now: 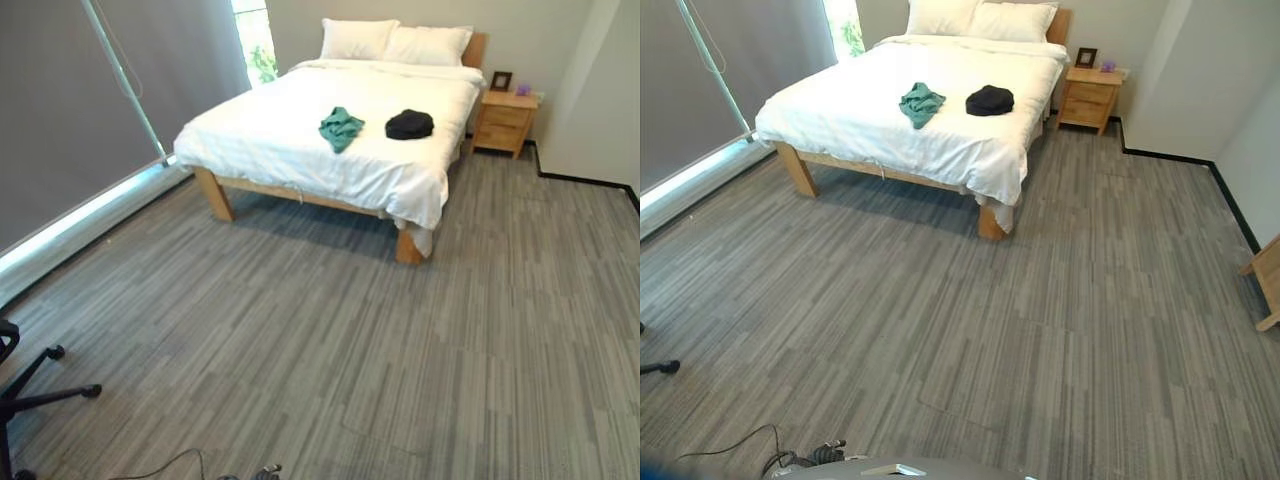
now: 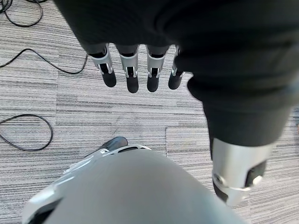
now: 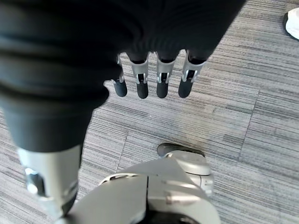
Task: Pick up bed clothes into laundry basket.
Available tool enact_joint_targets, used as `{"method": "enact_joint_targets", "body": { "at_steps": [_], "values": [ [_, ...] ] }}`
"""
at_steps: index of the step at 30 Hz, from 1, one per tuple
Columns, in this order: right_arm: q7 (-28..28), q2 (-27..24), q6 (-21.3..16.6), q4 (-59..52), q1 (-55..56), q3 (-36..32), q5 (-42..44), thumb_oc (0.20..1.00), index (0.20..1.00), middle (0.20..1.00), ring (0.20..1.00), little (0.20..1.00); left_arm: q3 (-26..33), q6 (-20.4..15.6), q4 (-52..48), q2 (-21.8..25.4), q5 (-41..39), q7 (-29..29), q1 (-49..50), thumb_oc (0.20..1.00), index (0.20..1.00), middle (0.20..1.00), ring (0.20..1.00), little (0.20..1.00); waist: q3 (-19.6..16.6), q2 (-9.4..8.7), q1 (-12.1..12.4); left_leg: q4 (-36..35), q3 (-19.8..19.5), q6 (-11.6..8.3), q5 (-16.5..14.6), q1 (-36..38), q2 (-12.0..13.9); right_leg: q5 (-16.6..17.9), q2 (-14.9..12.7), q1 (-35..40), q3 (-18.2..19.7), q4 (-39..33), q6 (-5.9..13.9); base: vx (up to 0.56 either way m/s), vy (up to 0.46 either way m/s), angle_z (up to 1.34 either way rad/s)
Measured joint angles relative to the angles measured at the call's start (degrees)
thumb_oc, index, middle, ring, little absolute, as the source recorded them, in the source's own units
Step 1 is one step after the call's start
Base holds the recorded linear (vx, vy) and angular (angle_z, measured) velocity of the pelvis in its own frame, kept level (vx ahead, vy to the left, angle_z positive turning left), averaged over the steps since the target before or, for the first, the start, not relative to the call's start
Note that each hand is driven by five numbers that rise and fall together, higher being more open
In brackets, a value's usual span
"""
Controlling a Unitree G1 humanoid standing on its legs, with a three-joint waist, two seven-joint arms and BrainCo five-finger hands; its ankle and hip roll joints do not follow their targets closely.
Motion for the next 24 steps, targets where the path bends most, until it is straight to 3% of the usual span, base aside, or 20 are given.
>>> {"method": "enact_joint_targets", "body": {
  "at_steps": [8,10,12,16,17,19,20,23,24],
  "values": [
    [0.00,-1.23,0.21,0.12,-0.30,1.93,-1.46,1.000,1.000,1.000,1.000,1.000,-0.94,0.12,1.05,-0.53,0.19,0.01,-0.09,1.000,1.000,1.000,1.000,1.000,-0.46,0.50,0.12,0.02,-0.08,0.00,0.00,-0.04,0.00,0.00,-0.02,0.01,-0.12,0.00,0.00,0.00,0.000,0.00],
    [-0.08,-1.49,0.45,0.45,-0.29,0.77,-1.65,1.000,1.000,1.000,1.000,1.000,2.58,0.16,2.33,-0.86,-0.98,-0.53,0.59,1.000,1.000,1.000,1.000,1.000,-0.51,0.35,0.57,0.01,-0.16,0.00,0.00,-0.10,0.00,-0.03,-0.04,0.01,-0.25,-0.01,-0.01,0.05,0.005,0.03],
    [-0.09,-1.38,0.81,0.68,-0.49,-0.25,-1.56,1.000,1.000,1.000,1.000,1.000,13.75,0.97,3.73,-1.02,-9.79,-1.70,0.80,1.000,1.000,1.000,1.000,1.000,-0.84,-0.05,0.75,-0.04,-0.57,-0.02,-0.01,-0.10,-0.05,-0.03,-0.05,0.41,-0.71,-0.43,-0.02,0.03,0.008,0.13],
    [-1.35,-1.20,0.96,-4.08,-1.15,0.44,0.59,1.000,1.000,1.000,1.000,1.000,12.39,1.33,0.89,-0.40,-16.88,-0.35,0.35,1.000,1.000,1.000,1.000,1.000,-1.05,-0.28,1.08,0.09,-1.47,0.03,0.03,-0.10,-0.28,0.36,-0.13,0.85,-1.48,-0.89,-0.36,-0.01,0.016,0.11],
    [-1.45,-1.48,0.88,-6.94,-1.39,0.32,1.42,1.000,1.000,1.000,1.000,1.000,11.78,1.42,-1.21,-0.25,-17.12,0.20,0.36,1.000,1.000,1.000,1.000,1.000,-1.04,-0.25,1.02,0.09,-1.39,0.03,0.03,-0.11,-0.29,0.20,-0.13,0.81,-1.36,-0.87,-0.03,-0.02,0.014,-0.04],
    [-2.88,-3.33,0.51,-21.49,-0.57,-0.50,3.11,1.000,1.000,1.000,1.000,1.000,9.62,0.76,-20.32,2.01,-19.14,2.02,2.74,1.000,1.000,1.000,1.000,1.000,-0.29,-0.11,0.95,-0.17,-1.40,0.11,0.17,-0.26,-0.33,0.24,-0.19,0.52,-1.35,-0.75,0.22,0.00,0.000,0.00],
    [-3.36,-3.77,-0.95,-24.73,-0.94,-0.98,3.85,1.000,1.000,1.000,1.000,1.000,9.04,-0.70,-25.10,2.98,-19.24,2.46,2.68,1.000,1.000,1.000,1.000,1.000,-0.06,0.05,0.90,-0.43,-1.42,0.15,0.46,-0.27,-0.33,0.33,-0.21,0.43,-1.42,-0.77,0.29,0.00,0.000,0.00],
    [-4.10,-3.80,-2.44,-26.19,-2.73,-2.61,5.37,1.000,1.000,1.000,1.000,1.000,9.42,-3.36,-27.90,4.12,-21.31,2.91,0.32,1.000,1.000,1.000,1.000,1.000,-0.41,-0.03,0.79,-1.08,-1.39,0.08,0.74,0.02,-0.45,0.34,-0.25,0.40,-1.42,-0.82,0.46,0.00,0.000,0.00],
    [-4.80,-3.57,0.72,-38.80,0.67,-6.00,7.80,1.000,1.000,1.000,1.000,1.000,10.53,-0.40,-40.94,5.41,-22.60,4.10,4.52,1.000,1.000,1.000,1.000,1.000,0.50,0.33,0.42,-1.26,-1.67,0.11,0.83,0.28,-0.64,0.35,-0.29,1.01,-1.68,-1.20,0.43,0.00,0.000,0.00]
  ]
}}
